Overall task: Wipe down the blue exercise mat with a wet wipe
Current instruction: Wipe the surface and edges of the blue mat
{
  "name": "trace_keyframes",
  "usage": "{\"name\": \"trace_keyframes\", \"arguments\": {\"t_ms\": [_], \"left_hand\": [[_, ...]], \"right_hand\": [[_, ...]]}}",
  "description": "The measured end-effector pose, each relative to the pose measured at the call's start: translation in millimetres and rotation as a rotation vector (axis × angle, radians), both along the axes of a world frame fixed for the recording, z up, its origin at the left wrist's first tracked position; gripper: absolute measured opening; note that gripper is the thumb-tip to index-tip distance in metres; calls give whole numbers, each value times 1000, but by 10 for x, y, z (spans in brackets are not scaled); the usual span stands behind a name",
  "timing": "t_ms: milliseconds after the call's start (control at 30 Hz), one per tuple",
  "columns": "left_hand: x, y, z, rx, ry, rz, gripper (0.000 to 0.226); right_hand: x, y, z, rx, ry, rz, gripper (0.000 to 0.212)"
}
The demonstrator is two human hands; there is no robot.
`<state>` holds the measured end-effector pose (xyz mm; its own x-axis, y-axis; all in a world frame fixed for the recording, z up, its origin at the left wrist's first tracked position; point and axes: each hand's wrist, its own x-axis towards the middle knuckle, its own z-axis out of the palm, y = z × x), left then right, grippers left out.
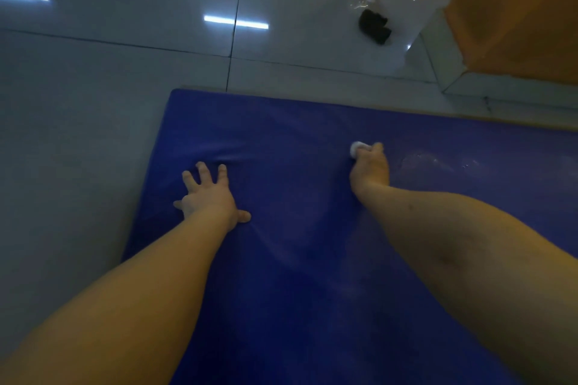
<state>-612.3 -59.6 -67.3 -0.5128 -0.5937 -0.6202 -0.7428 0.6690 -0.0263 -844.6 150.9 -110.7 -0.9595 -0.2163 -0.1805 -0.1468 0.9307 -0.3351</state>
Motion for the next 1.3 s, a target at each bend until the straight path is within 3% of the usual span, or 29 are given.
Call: {"name": "trace_keyframes", "arguments": {"t_ms": [67, 200, 433, 567, 633, 700, 800, 933, 1033, 1167, 1233, 1300], "left_hand": [[20, 27, 5, 19, 9, 13, 126], [120, 89, 18, 41, 18, -3, 112], [310, 97, 15, -30, 88, -84, 81], [360, 102, 25, -72, 107, -100, 76], [367, 130, 33, -82, 114, -110, 74], [374, 172, 46, -88, 134, -108, 70], [379, 257, 94, -101, 169, -94, 57], [413, 378, 143, -106, 172, -84, 46], [469, 444, 137, -82, 152, -88, 50], [574, 491, 65, 11, 101, -100, 96], [607, 518, 41, 15, 91, -111, 104], [608, 539, 35, -18, 86, -112, 105]], "right_hand": [[6, -16, 12, -9, -43, -83, 38], [385, -640, 33, -64, -85, 7, 45], [1367, -1529, 250, -33, -87, 701, 47], [1141, -1299, 171, 9, -36, 869, 56], [936, -994, 64, -43, -34, 777, 39], [705, -595, 40, 1, 87, 591, 29], [476, -95, 62, 47, 174, 245, 39], [475, -177, -21, 1, 69, -2, 38], [844, -671, -68, -25, -4, 50, 41], [1584, -1262, 68, -1, -40, 501, 29], [1791, -1364, 122, -36, -114, 669, 17], [1748, -1270, 241, -51, -164, 694, 13]]}}
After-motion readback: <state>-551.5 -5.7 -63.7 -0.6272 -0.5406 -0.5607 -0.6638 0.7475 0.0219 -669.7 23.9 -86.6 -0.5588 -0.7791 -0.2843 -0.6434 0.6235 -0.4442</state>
